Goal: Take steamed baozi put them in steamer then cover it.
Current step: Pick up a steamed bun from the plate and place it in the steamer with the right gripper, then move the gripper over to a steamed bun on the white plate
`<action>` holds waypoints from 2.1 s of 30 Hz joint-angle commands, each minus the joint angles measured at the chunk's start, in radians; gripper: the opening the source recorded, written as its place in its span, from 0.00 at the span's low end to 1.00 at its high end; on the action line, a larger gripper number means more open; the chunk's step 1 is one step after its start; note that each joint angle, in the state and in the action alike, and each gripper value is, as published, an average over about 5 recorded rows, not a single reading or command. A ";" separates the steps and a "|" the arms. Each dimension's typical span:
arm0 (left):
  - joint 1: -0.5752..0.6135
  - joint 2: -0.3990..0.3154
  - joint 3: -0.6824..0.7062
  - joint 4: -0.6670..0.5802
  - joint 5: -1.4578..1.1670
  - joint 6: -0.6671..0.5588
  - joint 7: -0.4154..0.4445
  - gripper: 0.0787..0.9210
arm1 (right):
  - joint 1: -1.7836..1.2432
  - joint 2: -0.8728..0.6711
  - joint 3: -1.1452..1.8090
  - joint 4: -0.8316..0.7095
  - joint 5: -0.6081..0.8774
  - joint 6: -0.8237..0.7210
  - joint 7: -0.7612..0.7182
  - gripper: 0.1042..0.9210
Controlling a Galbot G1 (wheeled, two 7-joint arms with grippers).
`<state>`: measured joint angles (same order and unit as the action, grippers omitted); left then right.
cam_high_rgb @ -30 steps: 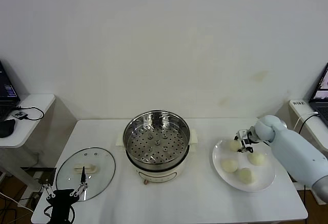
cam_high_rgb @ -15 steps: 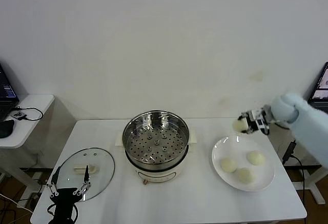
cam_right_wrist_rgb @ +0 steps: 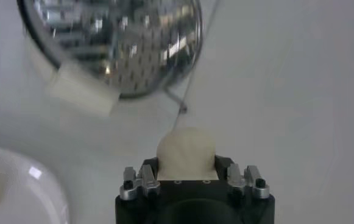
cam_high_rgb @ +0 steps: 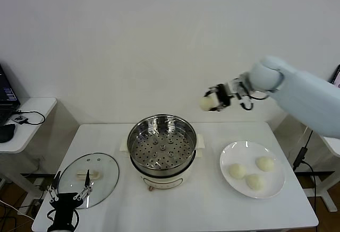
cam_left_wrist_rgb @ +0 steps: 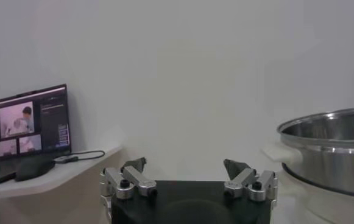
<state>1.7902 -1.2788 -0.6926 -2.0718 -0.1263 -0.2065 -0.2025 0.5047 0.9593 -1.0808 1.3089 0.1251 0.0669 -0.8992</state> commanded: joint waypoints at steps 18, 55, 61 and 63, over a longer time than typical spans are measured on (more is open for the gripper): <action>0.011 -0.023 -0.017 -0.008 -0.007 -0.006 -0.002 0.88 | -0.009 0.385 -0.193 -0.256 -0.294 0.350 0.012 0.60; 0.016 -0.029 -0.028 -0.028 -0.009 -0.012 -0.004 0.88 | 0.107 0.274 -0.162 -0.171 -0.173 0.265 -0.012 0.88; 0.003 -0.017 -0.030 -0.038 -0.020 -0.003 -0.002 0.88 | 0.251 -0.025 -0.201 0.122 0.073 -0.178 -0.161 0.88; -0.003 -0.014 -0.029 -0.042 -0.021 0.003 -0.002 0.88 | 0.276 -0.118 -0.225 0.203 0.099 -0.258 -0.175 0.88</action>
<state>1.7902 -1.2921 -0.7205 -2.1143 -0.1479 -0.2054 -0.2041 0.6634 1.0368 -1.2816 1.3090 0.0325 0.0906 -0.9799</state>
